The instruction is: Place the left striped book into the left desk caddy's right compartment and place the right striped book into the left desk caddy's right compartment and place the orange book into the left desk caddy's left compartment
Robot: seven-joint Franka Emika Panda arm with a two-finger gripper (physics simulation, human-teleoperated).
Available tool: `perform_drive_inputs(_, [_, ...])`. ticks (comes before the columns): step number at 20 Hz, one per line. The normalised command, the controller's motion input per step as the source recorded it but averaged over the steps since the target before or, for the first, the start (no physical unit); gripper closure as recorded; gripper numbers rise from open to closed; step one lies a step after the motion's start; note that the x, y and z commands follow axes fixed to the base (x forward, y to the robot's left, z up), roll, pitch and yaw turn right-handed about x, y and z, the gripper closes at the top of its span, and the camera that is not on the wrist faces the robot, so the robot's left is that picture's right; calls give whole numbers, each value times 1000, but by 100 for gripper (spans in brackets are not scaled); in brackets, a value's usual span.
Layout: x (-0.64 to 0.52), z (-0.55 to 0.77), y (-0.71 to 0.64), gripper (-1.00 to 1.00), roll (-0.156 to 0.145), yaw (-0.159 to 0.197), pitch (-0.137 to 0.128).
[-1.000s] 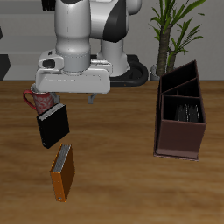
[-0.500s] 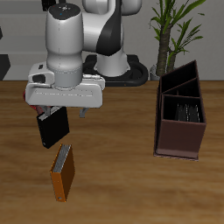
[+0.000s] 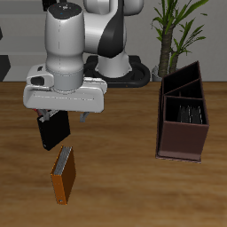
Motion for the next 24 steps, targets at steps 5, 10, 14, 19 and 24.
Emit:
perform_drive_inputs(5, [181, -68, -10, -100, -22, -4, 10])
perform_drive_inputs(10, [149, -53, -51, -100, -23, -23, -2])
perform_drive_inputs(14, [137, -108, 15, -100, -21, -39, 1])
perform_drive_inputs(19, [175, -165, 40, -100, 20, -28, 6])
perform_drive_inputs(24, [84, -177, 218, -100, 16, 20, 24])
